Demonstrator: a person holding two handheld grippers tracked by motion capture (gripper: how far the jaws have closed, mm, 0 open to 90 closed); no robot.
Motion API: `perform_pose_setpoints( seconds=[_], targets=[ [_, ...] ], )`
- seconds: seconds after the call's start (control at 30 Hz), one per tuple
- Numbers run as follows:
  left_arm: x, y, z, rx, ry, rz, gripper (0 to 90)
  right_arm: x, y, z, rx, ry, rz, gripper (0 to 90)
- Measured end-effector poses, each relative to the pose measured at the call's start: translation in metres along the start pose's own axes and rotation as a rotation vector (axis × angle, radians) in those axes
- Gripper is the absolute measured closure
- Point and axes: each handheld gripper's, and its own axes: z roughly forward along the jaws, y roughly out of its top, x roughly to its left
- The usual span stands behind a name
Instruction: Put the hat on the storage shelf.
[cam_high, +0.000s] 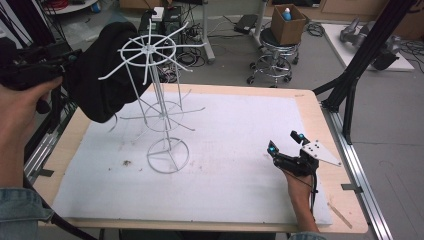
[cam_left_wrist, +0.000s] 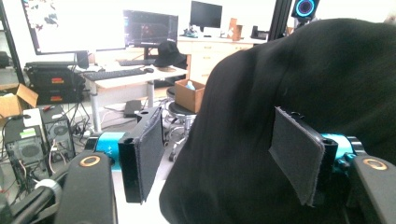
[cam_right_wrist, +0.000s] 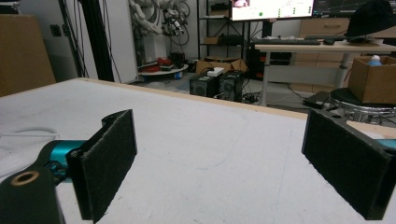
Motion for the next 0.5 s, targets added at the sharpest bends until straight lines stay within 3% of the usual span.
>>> perform_pose_setpoints(
  seconds=[0.2,0.5],
  targets=[
    [-0.001,-0.002,-0.008,0.018,0.031,0.035,34.7,0.000,0.000,0.000,-0.005,0.001,-0.003,9.4],
    [-0.003,-0.020,-0.030,0.006,0.136,0.072,34.7,0.000,0.000,0.000,-0.005,0.000,-0.004,9.5]
  ],
)
